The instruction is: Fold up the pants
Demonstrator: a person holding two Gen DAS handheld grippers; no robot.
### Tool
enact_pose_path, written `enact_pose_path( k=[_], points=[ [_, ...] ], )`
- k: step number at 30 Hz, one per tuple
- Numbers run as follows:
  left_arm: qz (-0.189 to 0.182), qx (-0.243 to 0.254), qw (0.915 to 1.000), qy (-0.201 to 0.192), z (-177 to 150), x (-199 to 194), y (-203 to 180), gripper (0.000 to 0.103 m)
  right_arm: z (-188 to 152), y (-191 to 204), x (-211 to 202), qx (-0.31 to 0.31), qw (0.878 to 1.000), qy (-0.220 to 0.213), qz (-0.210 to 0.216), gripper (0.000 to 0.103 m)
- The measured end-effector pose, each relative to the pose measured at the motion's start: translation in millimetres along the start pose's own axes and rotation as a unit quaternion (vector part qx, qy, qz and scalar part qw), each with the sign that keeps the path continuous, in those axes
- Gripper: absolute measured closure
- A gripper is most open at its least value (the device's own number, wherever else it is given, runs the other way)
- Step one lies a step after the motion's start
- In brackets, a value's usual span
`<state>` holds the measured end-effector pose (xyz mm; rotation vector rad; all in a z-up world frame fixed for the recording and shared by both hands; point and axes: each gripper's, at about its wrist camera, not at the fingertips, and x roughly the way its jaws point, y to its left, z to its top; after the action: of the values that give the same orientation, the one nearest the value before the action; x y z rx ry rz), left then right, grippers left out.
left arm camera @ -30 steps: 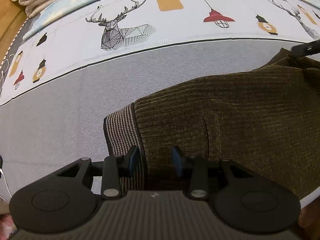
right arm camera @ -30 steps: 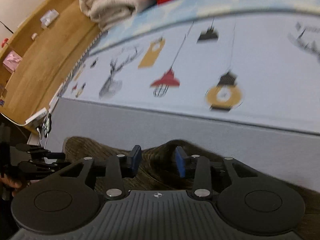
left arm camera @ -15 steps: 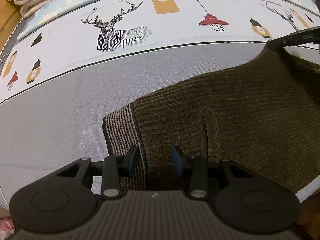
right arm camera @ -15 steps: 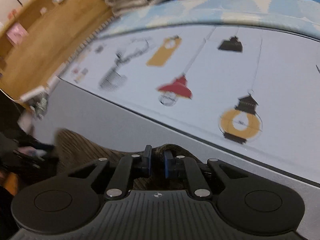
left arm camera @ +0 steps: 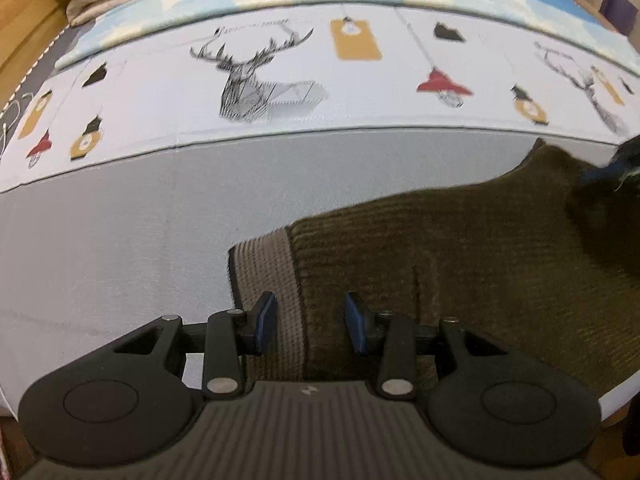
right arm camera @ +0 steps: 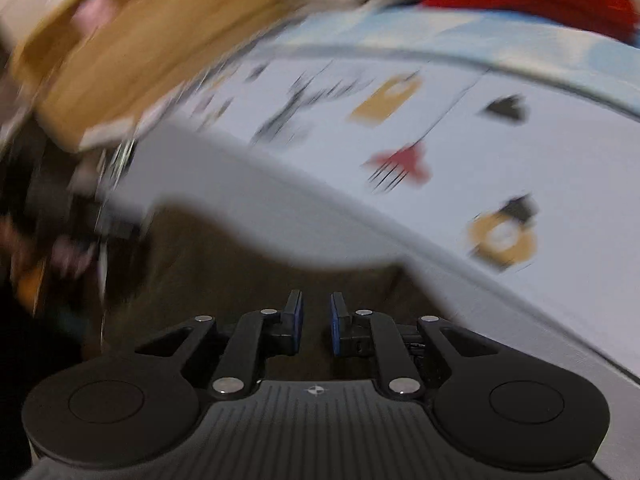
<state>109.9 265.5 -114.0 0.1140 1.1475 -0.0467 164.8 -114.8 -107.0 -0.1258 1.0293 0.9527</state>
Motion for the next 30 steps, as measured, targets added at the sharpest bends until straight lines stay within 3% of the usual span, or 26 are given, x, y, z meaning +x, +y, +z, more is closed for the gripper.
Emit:
enact_pose_path(
  k=[3,6,8,11,12,14,17,19,21,23,26,30],
  points=[
    [-0.009,0.006,0.9998,-0.018,1,-7,-6,0.061,-5,-15,19,0.018,0.995,0.018,-0.095,0.093],
    [-0.021,0.006,0.9993,-0.030,3,-10,-10,0.061,-3,-32,13,0.073,0.990,-0.005,-0.120,0.098],
    [-0.026,0.010,0.9990,-0.034,4,-9,-10,0.061,-1,-29,6,0.071,0.989,-0.019,-0.130,0.097],
    [-0.009,0.003,0.9999,0.009,1,11,-3,0.060,-6,-32,-2,0.074,0.982,-0.009,-0.176,0.092],
    [0.009,0.003,0.9991,0.041,-3,23,-1,0.060,-8,-35,-14,0.080,0.977,-0.015,-0.198,0.092],
    [0.023,0.016,0.9986,0.045,-5,27,-2,0.052,-13,-43,-44,0.109,0.964,-0.050,-0.238,0.091],
    [0.024,0.016,0.9993,0.024,0,16,-8,0.053,-25,-53,-114,0.185,0.929,-0.146,-0.285,0.079],
    [0.006,0.019,0.9998,0.001,2,7,-12,0.053,-45,-52,-163,0.229,0.901,-0.210,-0.302,0.059],
    [-0.009,0.022,0.9997,-0.006,3,3,-18,0.053,-74,-49,-204,0.256,0.878,-0.256,-0.313,0.055],
    [-0.011,0.035,0.9993,0.008,1,8,-24,0.052,-109,-45,-237,0.281,0.860,-0.276,-0.324,0.055],
    [0.034,0.065,0.9959,0.055,-7,26,-27,0.052,-162,-40,-281,0.306,0.834,-0.292,-0.354,0.055],
    [0.053,0.056,0.9960,0.044,-6,15,-36,0.050,-226,-32,-316,0.338,0.793,-0.303,-0.407,0.054]
  ],
)
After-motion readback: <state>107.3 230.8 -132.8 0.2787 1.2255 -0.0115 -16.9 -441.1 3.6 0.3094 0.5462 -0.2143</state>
